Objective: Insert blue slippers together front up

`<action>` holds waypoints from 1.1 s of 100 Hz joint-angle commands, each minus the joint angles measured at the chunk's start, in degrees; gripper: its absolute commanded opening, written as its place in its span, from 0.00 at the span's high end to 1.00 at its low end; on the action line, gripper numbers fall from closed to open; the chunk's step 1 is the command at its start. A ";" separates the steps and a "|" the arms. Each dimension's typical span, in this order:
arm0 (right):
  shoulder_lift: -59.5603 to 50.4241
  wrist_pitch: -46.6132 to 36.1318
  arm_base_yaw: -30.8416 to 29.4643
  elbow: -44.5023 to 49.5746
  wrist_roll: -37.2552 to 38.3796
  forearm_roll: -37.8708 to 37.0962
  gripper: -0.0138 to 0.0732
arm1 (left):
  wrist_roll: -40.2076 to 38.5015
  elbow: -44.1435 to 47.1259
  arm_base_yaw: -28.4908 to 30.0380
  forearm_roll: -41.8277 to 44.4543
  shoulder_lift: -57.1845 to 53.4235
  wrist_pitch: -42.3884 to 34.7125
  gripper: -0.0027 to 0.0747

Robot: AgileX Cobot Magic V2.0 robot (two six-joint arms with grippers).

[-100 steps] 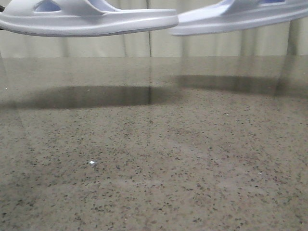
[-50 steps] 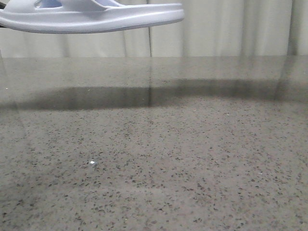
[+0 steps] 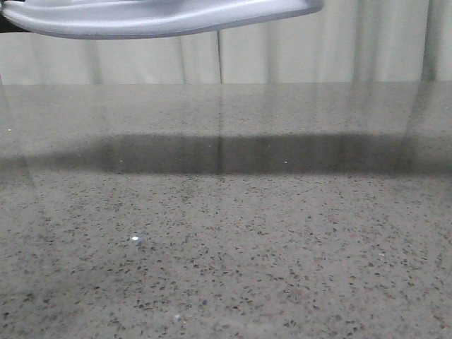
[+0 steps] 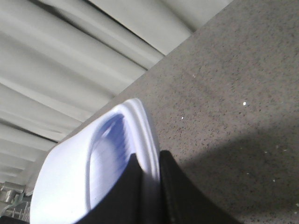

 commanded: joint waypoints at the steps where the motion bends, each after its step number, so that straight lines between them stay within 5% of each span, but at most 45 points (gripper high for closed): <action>1: -0.46 -3.59 0.05 -2.16 -3.13 3.72 0.96 | 0.09 -1.30 -0.58 -4.22 -1.47 3.94 0.93; 43: -0.46 -1.20 0.05 -2.16 -4.44 6.35 0.96 | 0.09 -1.30 -2.43 -7.02 -1.47 7.36 0.93; 78: 3.38 1.55 0.05 -2.16 -17.40 21.24 0.96 | 0.09 -1.30 -4.45 -11.25 -1.47 11.10 0.93; 110: 12.29 7.86 0.05 -2.16 -38.15 42.01 0.96 | 0.09 -1.30 -5.08 -12.77 -1.47 13.32 0.93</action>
